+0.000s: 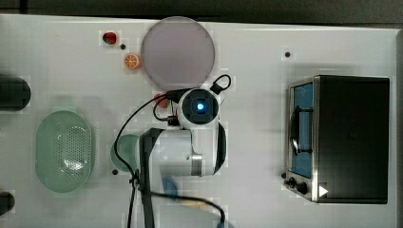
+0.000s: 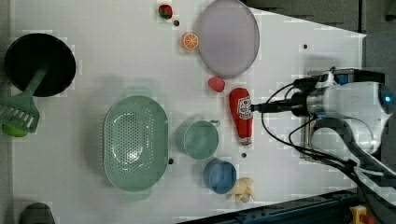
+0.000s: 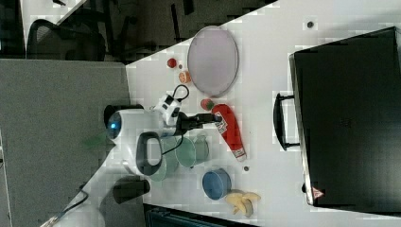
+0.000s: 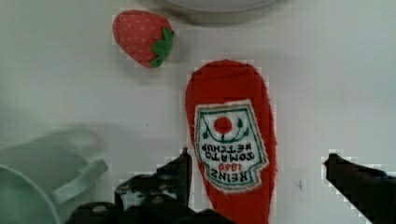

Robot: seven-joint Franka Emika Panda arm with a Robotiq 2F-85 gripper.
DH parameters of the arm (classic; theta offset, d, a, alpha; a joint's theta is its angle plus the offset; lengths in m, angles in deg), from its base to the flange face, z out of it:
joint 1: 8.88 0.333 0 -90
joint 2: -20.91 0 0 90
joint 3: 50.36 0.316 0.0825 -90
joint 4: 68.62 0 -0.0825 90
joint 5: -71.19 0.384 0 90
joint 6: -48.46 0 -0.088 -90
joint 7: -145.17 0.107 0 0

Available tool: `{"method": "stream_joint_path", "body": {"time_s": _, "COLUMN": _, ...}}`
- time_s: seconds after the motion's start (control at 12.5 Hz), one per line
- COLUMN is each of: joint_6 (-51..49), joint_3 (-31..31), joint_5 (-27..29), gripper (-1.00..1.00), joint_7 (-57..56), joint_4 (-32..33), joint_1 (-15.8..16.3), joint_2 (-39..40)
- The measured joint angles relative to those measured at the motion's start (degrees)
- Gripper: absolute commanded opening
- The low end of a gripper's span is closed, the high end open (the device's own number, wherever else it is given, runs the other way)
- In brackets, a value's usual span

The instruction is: Pick Ketchup from the table and place it in strainer.

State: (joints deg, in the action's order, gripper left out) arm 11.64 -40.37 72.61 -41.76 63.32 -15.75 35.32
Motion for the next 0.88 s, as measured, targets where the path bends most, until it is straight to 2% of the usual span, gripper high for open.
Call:
{"method": "stream_joint_path", "body": {"time_s": 0.32, "joint_6": 6.63, "joint_3": 0.18, "joint_5": 0.06, "gripper": 1.0, "joint_7": -0.9, "joint_4": 3.25, "joint_1": -0.1, "joint_2": 7.71}}
{"method": "stream_joint_path", "body": {"time_s": 0.4, "joint_6": 7.53, "joint_3": 0.13, "joint_5": 0.36, "gripper": 0.93, "joint_7": -1.15, "joint_4": 3.58, "joint_1": -0.1, "joint_2": 9.23}}
{"method": "stream_joint_path", "body": {"time_s": 0.56, "joint_6": 9.76, "joint_3": 0.19, "joint_5": 0.4, "gripper": 0.43, "joint_7": -1.29, "joint_4": 3.69, "joint_1": -0.12, "joint_2": 11.67}}
{"method": "stream_joint_path", "body": {"time_s": 0.64, "joint_6": 10.88, "joint_3": 0.29, "joint_5": 0.36, "gripper": 0.25, "joint_7": -1.29, "joint_4": 3.69, "joint_1": -0.17, "joint_2": 12.04}}
{"method": "stream_joint_path", "body": {"time_s": 0.88, "joint_6": 11.22, "joint_3": -0.67, "joint_5": 0.45, "gripper": 0.25, "joint_7": -1.31, "joint_4": 4.25, "joint_1": 0.16, "joint_2": 9.78}}
